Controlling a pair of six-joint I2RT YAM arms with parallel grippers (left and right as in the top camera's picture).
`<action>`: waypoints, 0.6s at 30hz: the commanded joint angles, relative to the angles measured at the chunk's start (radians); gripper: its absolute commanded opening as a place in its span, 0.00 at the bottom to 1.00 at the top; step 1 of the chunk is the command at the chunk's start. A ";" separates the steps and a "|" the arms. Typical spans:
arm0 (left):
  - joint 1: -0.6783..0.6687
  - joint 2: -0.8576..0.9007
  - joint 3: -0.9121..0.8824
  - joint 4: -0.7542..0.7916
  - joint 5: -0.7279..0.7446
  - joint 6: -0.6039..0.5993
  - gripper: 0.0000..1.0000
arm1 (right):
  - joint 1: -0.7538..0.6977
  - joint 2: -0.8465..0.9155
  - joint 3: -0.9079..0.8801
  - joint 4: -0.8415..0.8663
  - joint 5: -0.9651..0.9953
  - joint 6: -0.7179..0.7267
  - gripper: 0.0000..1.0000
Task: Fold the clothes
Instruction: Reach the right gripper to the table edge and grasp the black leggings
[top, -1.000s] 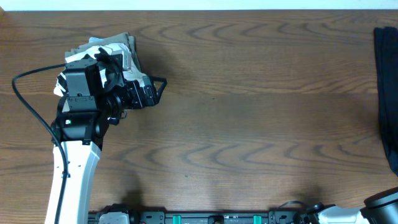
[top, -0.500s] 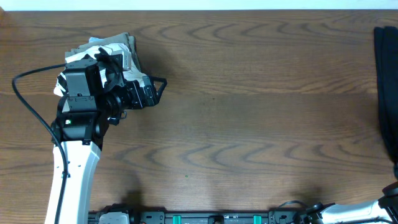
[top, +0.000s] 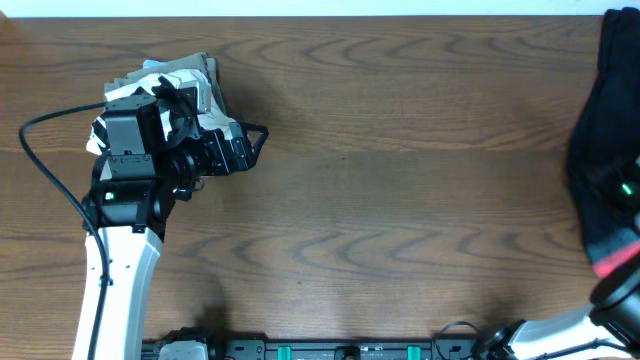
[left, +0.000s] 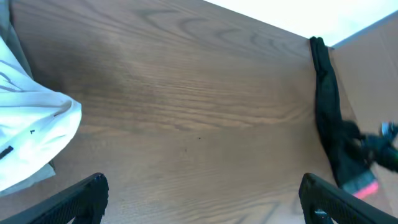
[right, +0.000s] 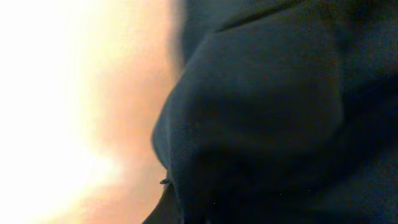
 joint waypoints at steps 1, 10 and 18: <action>-0.003 0.005 0.017 -0.002 -0.005 0.017 0.98 | 0.215 -0.037 0.003 0.146 -0.219 0.401 0.01; -0.003 0.005 0.017 -0.002 -0.005 0.017 0.98 | 0.533 -0.068 0.003 0.603 -0.219 0.713 0.08; -0.003 0.005 0.017 -0.002 -0.005 0.017 0.98 | 0.563 -0.102 0.003 0.364 -0.200 0.619 0.03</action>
